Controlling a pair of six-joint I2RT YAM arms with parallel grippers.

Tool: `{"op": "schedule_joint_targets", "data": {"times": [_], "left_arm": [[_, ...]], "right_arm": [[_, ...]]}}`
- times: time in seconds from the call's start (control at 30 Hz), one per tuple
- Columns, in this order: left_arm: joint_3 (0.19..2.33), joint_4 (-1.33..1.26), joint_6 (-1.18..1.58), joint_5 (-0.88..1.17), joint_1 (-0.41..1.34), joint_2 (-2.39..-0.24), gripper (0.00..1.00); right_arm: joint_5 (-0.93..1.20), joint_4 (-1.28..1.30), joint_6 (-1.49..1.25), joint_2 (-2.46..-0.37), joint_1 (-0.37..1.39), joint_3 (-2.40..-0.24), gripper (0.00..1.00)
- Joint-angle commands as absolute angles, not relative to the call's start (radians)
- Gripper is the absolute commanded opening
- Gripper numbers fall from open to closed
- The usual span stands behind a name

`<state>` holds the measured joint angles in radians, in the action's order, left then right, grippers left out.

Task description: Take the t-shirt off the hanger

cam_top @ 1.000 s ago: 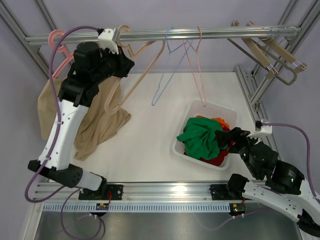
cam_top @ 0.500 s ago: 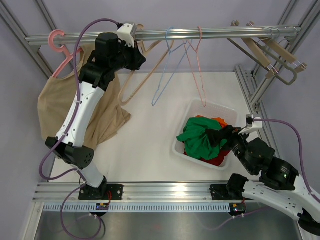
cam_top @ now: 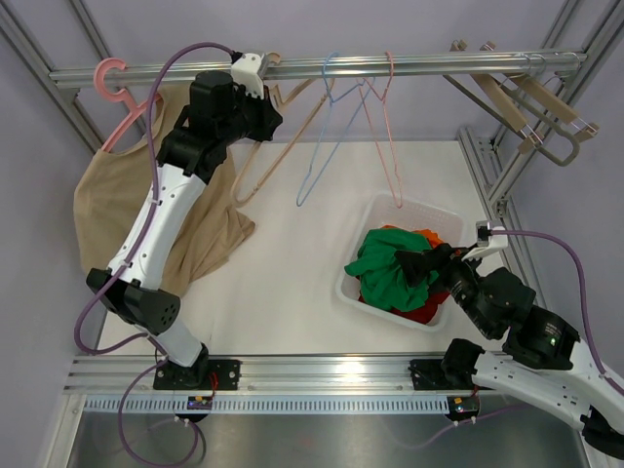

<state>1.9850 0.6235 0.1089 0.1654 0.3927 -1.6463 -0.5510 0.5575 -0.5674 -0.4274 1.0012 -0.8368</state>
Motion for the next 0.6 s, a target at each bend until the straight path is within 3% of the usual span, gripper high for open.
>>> {"op": "schedule_joint_targets", "data": {"times": [0.0, 0.07, 0.17, 0.4, 0.57], "left_arm": [[1.945, 0.650, 0.084, 0.109, 0.411, -1.608, 0.00], [1.933, 0.650, 0.077, 0.071, 0.420, -1.603, 0.10], [1.927, 0.649, 0.081, 0.067, 0.422, -1.589, 0.16], [1.944, 0.647, 0.087, 0.084, 0.422, -1.555, 0.48], [1.947, 0.652, 0.081, 0.092, 0.422, -1.510, 0.64]], "right_arm": [[-0.506, 0.514, -0.548, -0.437, 0.999, -0.836, 0.86], [-0.499, 0.508, -0.549, -0.436, 0.997, -0.834, 0.86], [-0.485, 0.505, -0.549, -0.434, 0.997, -0.839, 0.86], [-0.469, 0.497, -0.540, -0.436, 0.997, -0.845, 0.86], [-0.448, 0.482, -0.532, -0.433, 0.997, -0.841, 0.86]]}}
